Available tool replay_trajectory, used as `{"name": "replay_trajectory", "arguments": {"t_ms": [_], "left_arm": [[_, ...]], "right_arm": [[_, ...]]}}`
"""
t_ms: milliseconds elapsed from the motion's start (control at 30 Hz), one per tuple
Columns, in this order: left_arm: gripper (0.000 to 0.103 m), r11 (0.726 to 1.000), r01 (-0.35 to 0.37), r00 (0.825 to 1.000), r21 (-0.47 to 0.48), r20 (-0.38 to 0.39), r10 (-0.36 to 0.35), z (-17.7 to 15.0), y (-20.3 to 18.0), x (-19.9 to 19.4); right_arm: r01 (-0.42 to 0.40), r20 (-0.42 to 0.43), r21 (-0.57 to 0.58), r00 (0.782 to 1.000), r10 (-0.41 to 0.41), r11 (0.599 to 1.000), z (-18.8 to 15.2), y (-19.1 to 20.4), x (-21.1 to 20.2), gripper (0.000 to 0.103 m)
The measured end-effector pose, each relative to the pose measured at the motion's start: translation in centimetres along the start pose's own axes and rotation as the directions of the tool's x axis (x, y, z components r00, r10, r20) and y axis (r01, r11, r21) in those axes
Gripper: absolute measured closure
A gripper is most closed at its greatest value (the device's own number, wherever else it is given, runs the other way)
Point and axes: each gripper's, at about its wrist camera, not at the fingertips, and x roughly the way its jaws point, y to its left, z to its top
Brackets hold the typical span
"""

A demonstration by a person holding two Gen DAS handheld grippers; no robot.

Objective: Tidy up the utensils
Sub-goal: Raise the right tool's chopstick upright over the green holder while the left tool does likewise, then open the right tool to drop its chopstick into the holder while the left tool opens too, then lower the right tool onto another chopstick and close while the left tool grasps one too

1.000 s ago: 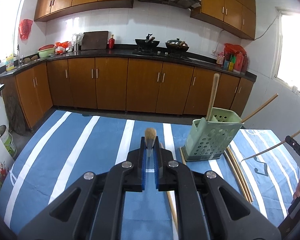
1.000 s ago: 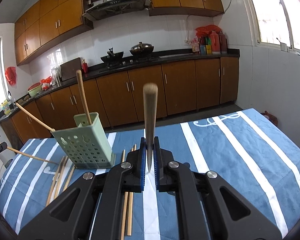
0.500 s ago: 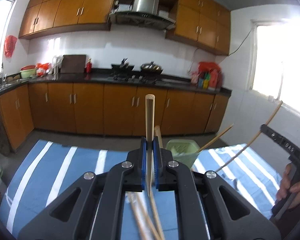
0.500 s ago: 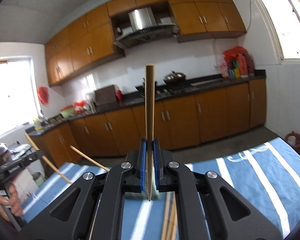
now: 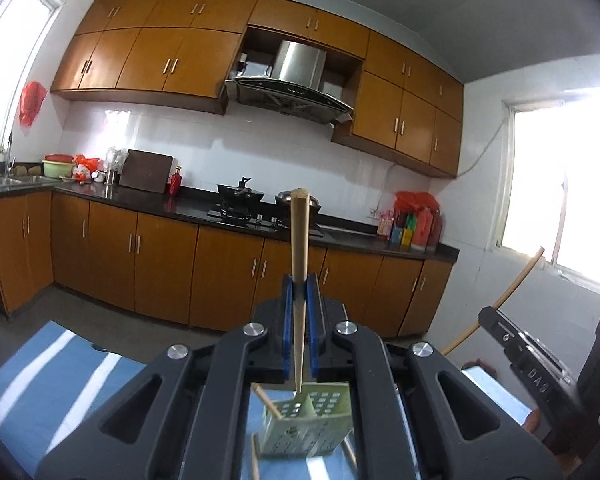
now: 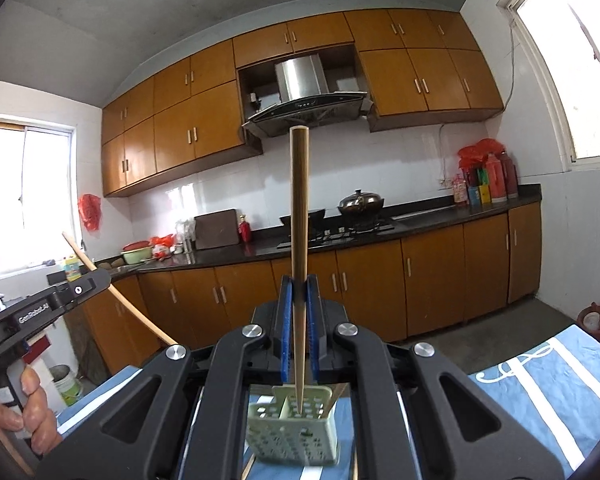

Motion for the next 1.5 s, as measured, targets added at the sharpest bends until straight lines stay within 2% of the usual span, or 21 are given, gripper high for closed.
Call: {"name": "replay_trajectory", "arguments": {"t_ms": [133,467,833,867,900,967,1233,1300,1367,1433,1500], "left_arm": [[0.095,1.0,-0.021,0.999,0.006,-0.024,0.022,-1.3,0.0,2.2],[0.095,1.0,-0.021,0.991,-0.001,-0.131,0.021,-4.3,1.2,5.4],[0.094,0.999,-0.027,0.99,-0.017,-0.135,0.025,-4.0,2.0,4.8],[0.093,0.999,-0.028,0.991,-0.022,-0.134,0.025,-3.9,2.1,4.7],[0.093,0.999,-0.029,0.991,-0.03,-0.13,0.024,-3.8,2.2,4.4],[0.093,0.999,-0.032,0.992,-0.042,-0.125,0.026,-3.7,2.6,3.8],[0.088,0.997,-0.069,0.989,-0.045,-0.133,0.063,-4.4,4.7,0.2],[0.086,0.995,-0.093,0.984,-0.029,-0.153,0.088,-5.3,5.7,-0.7],[0.084,0.991,-0.135,0.972,-0.007,-0.194,0.131,-6.9,7.0,-1.3],[0.084,0.985,-0.172,0.957,0.017,-0.235,0.171,-8.4,8.0,-1.3],[0.083,0.977,-0.208,0.929,0.039,-0.305,0.21,-10.6,9.4,-0.9]], "right_arm": [[0.019,-0.022,0.004,1.0,-0.019,1.0,-1.1,0.0,2.1,0.095],[0.022,-0.166,0.029,0.986,-0.017,0.999,-4.6,-0.2,5.2,0.095],[0.03,-0.199,0.027,0.98,-0.024,0.999,-4.4,0.0,4.7,0.094],[0.029,-0.198,0.028,0.98,-0.023,0.999,-4.3,0.1,4.5,0.088],[0.03,-0.195,0.028,0.98,-0.024,0.999,-4.1,0.0,4.3,0.075],[0.034,-0.177,0.025,0.984,-0.029,0.999,-3.8,0.0,3.5,0.064],[0.058,-0.151,0.039,0.987,-0.052,0.998,-3.7,-1.7,-0.6,0.064],[0.078,-0.17,0.033,0.983,-0.071,0.996,-4.4,-2.6,-1.3,0.064],[0.109,-0.212,0.019,0.972,-0.102,0.994,-5.6,-3.7,-1.9,0.064],[0.146,-0.283,0.016,0.949,-0.136,0.989,-7.4,-5.0,-1.8,0.064],[0.175,-0.37,0.016,0.916,-0.156,0.984,-9.5,-6.2,-1.2,0.064]]}}
